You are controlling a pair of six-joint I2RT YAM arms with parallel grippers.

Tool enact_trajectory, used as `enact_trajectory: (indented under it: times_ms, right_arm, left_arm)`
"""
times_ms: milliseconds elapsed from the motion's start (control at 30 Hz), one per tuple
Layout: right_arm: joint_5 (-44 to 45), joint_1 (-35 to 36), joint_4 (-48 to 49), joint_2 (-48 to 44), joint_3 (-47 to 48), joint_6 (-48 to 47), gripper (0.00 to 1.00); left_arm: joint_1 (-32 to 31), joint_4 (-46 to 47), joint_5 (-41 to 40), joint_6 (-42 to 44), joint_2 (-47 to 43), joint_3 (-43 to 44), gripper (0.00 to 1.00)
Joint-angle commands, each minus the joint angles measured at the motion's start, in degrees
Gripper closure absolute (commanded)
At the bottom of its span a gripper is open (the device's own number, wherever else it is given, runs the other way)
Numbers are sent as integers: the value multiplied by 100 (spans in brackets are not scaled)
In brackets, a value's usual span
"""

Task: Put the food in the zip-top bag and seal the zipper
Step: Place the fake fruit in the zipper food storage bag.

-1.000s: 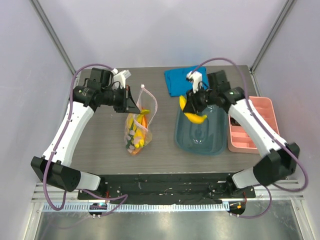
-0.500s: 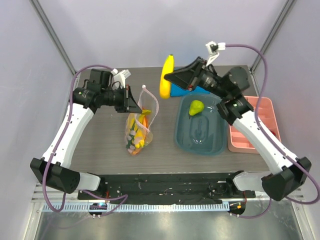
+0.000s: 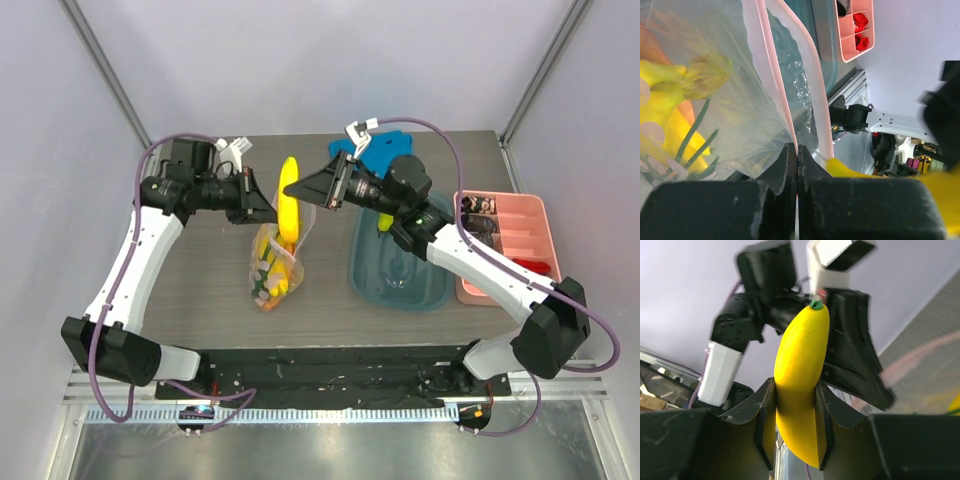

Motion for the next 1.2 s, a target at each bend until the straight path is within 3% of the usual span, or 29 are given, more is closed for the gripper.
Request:
enact_trajectory:
  times_ms: [0,233,267,300,333,467,500,667,900,1100,1167]
  right_arm:
    - [243,79,399,10,-472,204,99]
    - [410,88,672,468,-386,406,99]
    - [393,97,664,494,-360,415,95]
    - [367,105,629,520,-316,424,76]
    - [340,106,611,512,-333,424,64]
    - [243,97,155,363,-420,-22,35]
    - [261,97,-99,319,-429,-189,23]
    - [270,97,-1003,73,-229,-1469,7]
    - [419,-35,-2227,-296,528,-3509,5]
    - [550,-1404,-4010,-586,520,-4409,5]
    - [987,-1834,-4693,-595,450,-4821,6]
  left_arm:
    - [51,432,440,-200,-245,-96,100]
    - [77,415,475,-217,-324,-114,100]
    - [77,406,501,-217,-324,-114,100]
    - [112,415,528,-235,-342,-114,100]
    - [130,415,563,-235,-333,-97,100]
    - [192,450,633,-288,-333,-114,100]
    - [209,476,633,-296,-333,-114,100]
    - [227,538,668,-340,-307,-114,100]
    - [227,538,651,-332,-298,-132,100]
    - [236,564,633,-340,-272,-123,100]
    - [227,599,633,-367,-280,-123,100]
